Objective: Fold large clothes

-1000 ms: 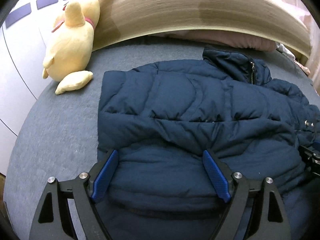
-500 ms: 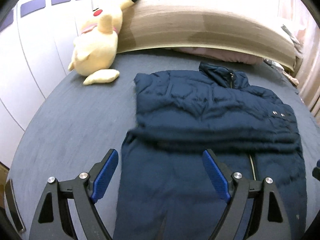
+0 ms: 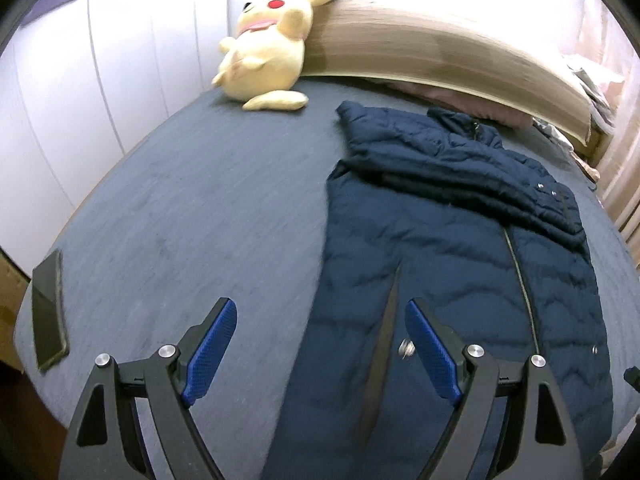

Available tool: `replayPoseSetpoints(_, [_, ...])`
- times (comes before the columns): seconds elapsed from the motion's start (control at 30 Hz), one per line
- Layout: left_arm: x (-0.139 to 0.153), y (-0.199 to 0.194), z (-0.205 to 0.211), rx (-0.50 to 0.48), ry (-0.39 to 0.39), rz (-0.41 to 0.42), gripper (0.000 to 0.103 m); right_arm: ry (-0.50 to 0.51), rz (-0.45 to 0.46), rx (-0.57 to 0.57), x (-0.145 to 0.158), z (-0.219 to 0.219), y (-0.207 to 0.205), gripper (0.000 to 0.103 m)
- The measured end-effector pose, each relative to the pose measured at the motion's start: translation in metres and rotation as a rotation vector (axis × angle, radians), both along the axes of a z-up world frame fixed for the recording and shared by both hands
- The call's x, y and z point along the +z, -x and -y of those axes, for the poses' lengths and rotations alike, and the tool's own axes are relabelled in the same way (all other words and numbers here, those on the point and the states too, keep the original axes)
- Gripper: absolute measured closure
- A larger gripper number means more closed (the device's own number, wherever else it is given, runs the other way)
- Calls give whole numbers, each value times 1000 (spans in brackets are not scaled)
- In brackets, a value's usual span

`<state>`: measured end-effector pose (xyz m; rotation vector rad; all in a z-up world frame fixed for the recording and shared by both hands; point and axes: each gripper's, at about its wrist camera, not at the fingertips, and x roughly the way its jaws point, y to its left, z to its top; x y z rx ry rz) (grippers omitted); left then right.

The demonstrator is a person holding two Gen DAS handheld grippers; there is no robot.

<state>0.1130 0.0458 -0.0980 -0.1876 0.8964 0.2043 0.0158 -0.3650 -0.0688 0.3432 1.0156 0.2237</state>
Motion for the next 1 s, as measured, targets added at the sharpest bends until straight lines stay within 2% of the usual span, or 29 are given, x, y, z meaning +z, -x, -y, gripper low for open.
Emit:
replayPoseSetpoints(0.23, [-2, 46, -28, 46, 23, 12, 17, -20, -8, -47, -7, 18, 25, 10])
replayPoseSetpoints(0.47, [-35, 96, -64, 87, 193, -25, 17, -109, -62, -135, -30, 46, 46, 10])
replayPoseSetpoints(0.6, [-45, 107, -57, 63, 262, -31, 17, -139, -98, -157, -47, 48, 47, 10])
replayPoseSetpoints(0.8, [-55, 104, -41, 29, 315, -48, 17, -202, -95, -220, -57, 56, 51, 10])
replayPoseSetpoints(0.87, [-62, 100, -35, 9, 336, -68, 17, -219, -115, -207, -60, 52, 49, 10])
replayPoseSetpoints(1.0, [-67, 101, -22, -6, 326, -81, 17, -287, -136, -141, -61, 38, 49, 12])
